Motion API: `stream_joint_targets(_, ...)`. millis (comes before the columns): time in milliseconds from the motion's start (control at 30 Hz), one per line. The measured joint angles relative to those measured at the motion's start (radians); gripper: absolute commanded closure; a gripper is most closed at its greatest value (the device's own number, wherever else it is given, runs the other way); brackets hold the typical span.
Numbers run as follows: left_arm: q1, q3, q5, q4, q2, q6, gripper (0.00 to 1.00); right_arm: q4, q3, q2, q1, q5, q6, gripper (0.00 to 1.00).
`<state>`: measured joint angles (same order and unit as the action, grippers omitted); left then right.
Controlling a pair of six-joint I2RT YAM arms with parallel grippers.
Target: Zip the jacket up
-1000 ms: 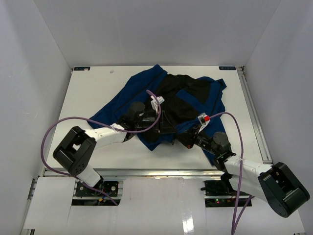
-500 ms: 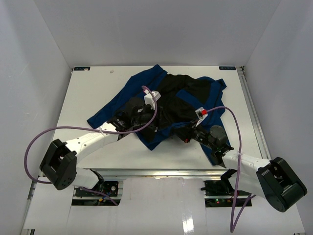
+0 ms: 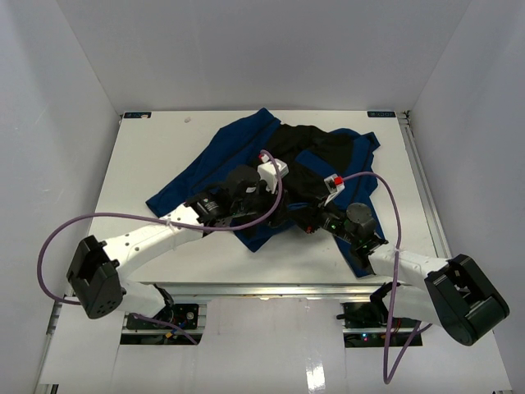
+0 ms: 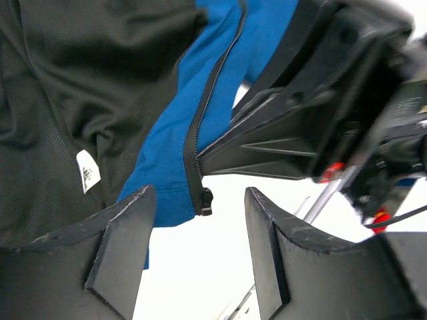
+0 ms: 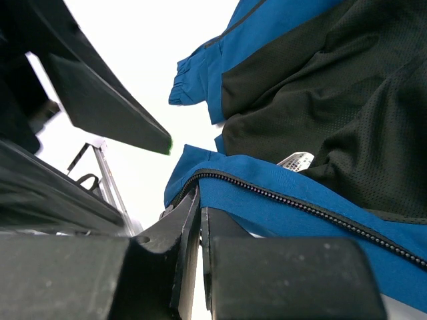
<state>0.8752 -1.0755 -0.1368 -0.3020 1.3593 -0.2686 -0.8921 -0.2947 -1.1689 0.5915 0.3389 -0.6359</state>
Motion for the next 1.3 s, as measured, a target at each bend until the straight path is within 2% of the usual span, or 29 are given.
stream_joint_targets(333,0.069,-0.064,0.149,-0.091,0.154,0.060,0.35,0.001,0.000,-0.002,0.006,0.000,-0.016,0.92)
stream_joint_targets(533,0.094,-0.076,0.221,-0.109,0.170,0.069,0.56,0.001,0.000,-0.004,0.007,-0.001,-0.017,0.92)
stream_joint_targets(600,0.096,-0.076,0.223,-0.108,0.170,0.067,0.62,0.001,0.000,-0.004,0.008,-0.003,-0.016,0.86)
stream_joint_targets(633,0.096,-0.076,0.222,-0.106,0.169,0.065,0.63,0.000,0.000,-0.004,0.009,-0.004,-0.016,0.78)
stream_joint_targets(867,0.093,-0.017,0.114,-0.046,0.105,0.042,0.68,-0.071,0.059,-0.005,0.009,-0.016,-0.017,0.55)
stream_joint_targets(967,0.087,0.018,0.054,-0.012,0.076,0.028,0.70,-0.113,0.093,-0.004,0.009,-0.014,-0.020,0.50)
stream_joint_targets(1133,0.065,0.087,-0.033,0.066,0.023,-0.003,0.76,-0.184,0.141,0.013,0.008,-0.011,-0.028,0.48)
stream_joint_targets(1300,0.055,0.143,-0.098,0.153,-0.015,-0.031,0.78,-0.278,0.181,0.022,0.007,0.004,-0.053,0.49)
